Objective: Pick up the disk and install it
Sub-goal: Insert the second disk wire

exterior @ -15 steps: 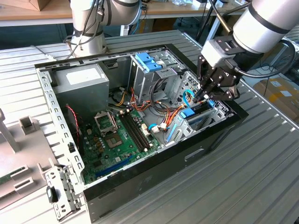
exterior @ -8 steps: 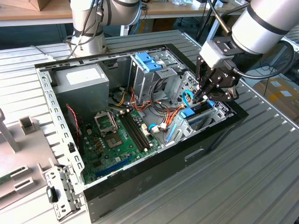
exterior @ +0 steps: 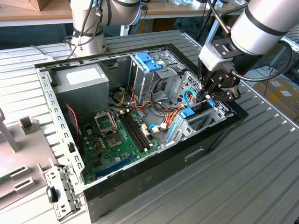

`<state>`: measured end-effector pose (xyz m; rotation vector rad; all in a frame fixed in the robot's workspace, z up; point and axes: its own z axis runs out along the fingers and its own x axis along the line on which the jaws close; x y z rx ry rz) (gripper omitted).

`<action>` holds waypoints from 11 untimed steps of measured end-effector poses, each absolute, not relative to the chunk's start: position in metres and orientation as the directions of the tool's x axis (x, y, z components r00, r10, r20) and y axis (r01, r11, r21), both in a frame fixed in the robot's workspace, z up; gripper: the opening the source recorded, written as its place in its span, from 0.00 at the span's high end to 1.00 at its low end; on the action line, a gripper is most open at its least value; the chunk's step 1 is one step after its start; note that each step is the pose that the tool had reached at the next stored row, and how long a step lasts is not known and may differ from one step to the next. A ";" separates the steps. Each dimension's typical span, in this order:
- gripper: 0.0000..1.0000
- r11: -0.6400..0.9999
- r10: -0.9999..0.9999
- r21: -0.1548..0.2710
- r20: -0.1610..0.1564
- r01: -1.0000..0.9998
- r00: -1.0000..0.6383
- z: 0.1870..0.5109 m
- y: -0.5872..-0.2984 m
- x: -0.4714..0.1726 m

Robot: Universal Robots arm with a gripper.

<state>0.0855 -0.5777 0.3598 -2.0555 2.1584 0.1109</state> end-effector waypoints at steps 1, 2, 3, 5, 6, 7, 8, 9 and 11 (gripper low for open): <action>0.84 0.053 -0.985 -0.056 -0.165 -0.997 -0.044 0.360 -0.578 0.085; 0.84 0.053 -0.985 -0.056 -0.166 -0.997 -0.044 0.360 -0.578 0.085; 0.84 0.054 -0.985 -0.056 -0.166 -0.997 -0.044 0.360 -0.578 0.085; 0.84 0.054 -0.985 -0.056 -0.166 -0.997 -0.044 0.359 -0.582 0.085; 0.84 0.054 -0.985 -0.056 -0.166 -0.997 -0.044 0.358 -0.583 0.085; 0.84 0.054 -0.985 -0.056 -0.166 -0.997 -0.044 0.356 -0.583 0.085; 0.84 0.054 -0.985 -0.056 -0.166 -0.997 -0.044 0.354 -0.584 0.085; 0.84 0.054 -0.985 -0.056 -0.166 -0.997 -0.044 0.354 -0.584 0.085; 0.84 0.054 -0.985 -0.056 -0.166 -0.997 -0.044 0.352 -0.584 0.085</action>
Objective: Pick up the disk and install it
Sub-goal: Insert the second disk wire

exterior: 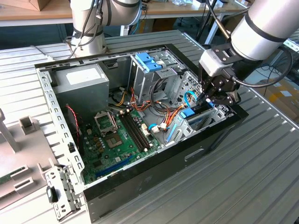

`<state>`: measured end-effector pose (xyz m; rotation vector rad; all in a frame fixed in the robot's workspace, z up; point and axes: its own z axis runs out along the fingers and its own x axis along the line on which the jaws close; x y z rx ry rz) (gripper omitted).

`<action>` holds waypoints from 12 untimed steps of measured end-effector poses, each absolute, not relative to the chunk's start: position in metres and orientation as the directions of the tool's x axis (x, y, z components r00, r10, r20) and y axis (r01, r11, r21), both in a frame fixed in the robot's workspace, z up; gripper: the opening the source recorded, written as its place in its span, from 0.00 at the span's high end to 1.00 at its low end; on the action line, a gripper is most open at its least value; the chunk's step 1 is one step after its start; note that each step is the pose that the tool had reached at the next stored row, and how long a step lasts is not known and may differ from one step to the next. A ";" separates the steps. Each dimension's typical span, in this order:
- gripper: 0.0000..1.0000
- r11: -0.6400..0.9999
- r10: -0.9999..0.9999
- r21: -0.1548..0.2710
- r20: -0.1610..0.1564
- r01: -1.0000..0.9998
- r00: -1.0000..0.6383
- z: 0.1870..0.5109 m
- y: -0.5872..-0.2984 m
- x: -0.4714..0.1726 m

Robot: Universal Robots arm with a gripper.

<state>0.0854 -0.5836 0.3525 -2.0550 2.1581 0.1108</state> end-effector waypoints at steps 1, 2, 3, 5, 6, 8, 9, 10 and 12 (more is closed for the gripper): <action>0.84 0.054 -0.985 -0.056 -0.166 -0.997 -0.044 0.352 -0.584 0.085; 0.84 0.054 -0.985 -0.056 -0.166 -0.997 -0.044 0.351 -0.584 0.085; 0.84 0.054 -0.985 -0.056 -0.166 -0.997 -0.044 0.351 -0.584 0.085; 0.84 0.054 -0.985 -0.056 -0.166 -0.997 -0.044 0.350 -0.584 0.085; 0.84 0.054 -0.985 -0.056 -0.166 -0.997 -0.044 0.350 -0.585 0.085; 0.84 0.054 -0.985 -0.056 -0.166 -0.997 -0.044 0.349 -0.585 0.085; 0.84 0.054 -0.985 -0.056 -0.166 -0.997 -0.044 0.349 -0.585 0.085; 0.84 0.054 -0.985 -0.056 -0.166 -0.997 -0.044 0.348 -0.585 0.085; 0.84 0.054 -0.985 -0.056 -0.166 -0.997 -0.044 0.348 -0.585 0.085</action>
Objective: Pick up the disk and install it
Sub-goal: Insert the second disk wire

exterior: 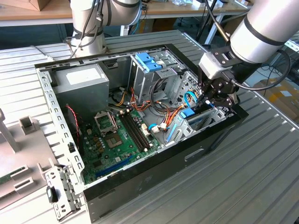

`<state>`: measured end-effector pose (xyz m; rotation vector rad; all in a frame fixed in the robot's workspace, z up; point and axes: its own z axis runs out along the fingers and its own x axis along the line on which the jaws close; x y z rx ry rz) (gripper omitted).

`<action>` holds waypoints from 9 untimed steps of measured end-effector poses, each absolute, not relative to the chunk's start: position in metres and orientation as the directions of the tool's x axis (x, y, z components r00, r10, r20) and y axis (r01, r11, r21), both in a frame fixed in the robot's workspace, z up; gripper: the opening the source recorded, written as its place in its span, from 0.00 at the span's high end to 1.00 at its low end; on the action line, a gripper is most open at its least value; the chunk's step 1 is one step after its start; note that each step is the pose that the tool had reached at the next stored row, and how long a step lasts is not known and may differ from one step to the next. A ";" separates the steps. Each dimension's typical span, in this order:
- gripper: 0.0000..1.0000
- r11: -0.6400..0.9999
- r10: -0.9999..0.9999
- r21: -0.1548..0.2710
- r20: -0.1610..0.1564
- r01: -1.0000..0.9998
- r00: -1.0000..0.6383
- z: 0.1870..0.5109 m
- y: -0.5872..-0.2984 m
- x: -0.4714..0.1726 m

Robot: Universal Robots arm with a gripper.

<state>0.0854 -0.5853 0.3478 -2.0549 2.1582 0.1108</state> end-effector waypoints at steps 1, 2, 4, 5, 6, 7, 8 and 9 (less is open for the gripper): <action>0.84 0.054 -0.985 -0.056 -0.166 -0.997 -0.044 0.348 -0.585 0.085; 0.84 0.054 -0.985 -0.056 -0.166 -0.997 -0.044 0.347 -0.586 0.085; 0.84 0.053 -0.985 -0.056 -0.166 -0.997 -0.043 0.347 -0.586 0.085; 0.84 0.054 -0.985 -0.056 -0.166 -0.997 -0.044 0.347 -0.586 0.085; 0.84 0.054 -0.985 -0.056 -0.166 -0.997 -0.044 0.347 -0.586 0.084; 0.84 0.054 -0.985 -0.056 -0.166 -0.997 -0.044 0.347 -0.586 0.083; 0.84 0.054 -0.985 -0.056 -0.166 -0.997 -0.044 0.347 -0.586 0.083; 0.84 0.054 -0.985 -0.056 -0.166 -0.997 -0.044 0.347 -0.586 0.082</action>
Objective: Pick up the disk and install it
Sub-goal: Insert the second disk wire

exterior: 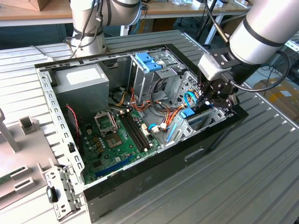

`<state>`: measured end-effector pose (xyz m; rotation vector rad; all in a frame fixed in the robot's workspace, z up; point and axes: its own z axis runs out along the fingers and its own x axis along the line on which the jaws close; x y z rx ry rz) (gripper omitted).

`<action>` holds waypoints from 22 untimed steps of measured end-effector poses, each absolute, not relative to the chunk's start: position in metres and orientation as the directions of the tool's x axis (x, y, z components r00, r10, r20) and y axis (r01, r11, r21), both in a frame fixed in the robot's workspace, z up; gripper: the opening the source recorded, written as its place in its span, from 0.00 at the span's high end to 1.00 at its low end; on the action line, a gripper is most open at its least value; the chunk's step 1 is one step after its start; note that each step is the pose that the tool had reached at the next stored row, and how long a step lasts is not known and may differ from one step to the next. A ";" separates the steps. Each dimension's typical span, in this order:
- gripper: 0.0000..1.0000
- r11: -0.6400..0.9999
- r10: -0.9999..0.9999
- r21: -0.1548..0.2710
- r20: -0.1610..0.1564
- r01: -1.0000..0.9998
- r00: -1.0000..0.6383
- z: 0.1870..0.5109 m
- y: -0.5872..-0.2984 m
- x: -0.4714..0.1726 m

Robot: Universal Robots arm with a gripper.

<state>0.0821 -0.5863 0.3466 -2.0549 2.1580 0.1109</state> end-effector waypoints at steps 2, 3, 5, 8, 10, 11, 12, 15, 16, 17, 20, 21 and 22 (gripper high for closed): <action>0.84 0.054 -0.985 -0.056 -0.166 -0.997 -0.044 0.346 -0.587 0.081; 0.84 0.054 -0.985 -0.056 -0.166 -0.997 -0.044 0.346 -0.587 0.081; 0.84 0.053 -0.985 -0.056 -0.166 -0.997 -0.044 0.346 -0.588 0.079; 0.84 0.054 -0.985 -0.056 -0.166 -0.997 -0.044 0.345 -0.589 0.076; 0.84 0.054 -0.985 -0.056 -0.166 -0.997 -0.044 0.344 -0.590 0.073; 0.84 0.054 -0.985 -0.056 -0.166 -0.997 -0.044 0.344 -0.590 0.073; 0.84 0.054 -0.985 -0.056 -0.166 -0.997 -0.044 0.344 -0.590 0.073; 0.84 0.053 -0.985 -0.056 -0.166 -0.997 -0.043 0.344 -0.590 0.076; 0.84 0.053 -0.985 -0.056 -0.166 -0.997 -0.043 0.345 -0.590 0.077; 0.84 0.053 -0.985 -0.056 -0.166 -0.997 -0.043 0.345 -0.590 0.078; 0.84 0.053 -0.985 -0.056 -0.166 -0.997 -0.043 0.347 -0.589 0.082; 0.84 0.052 -0.985 -0.056 -0.166 -0.997 -0.042 0.347 -0.589 0.083; 0.84 0.052 -0.985 -0.056 -0.166 -0.997 -0.042 0.348 -0.589 0.084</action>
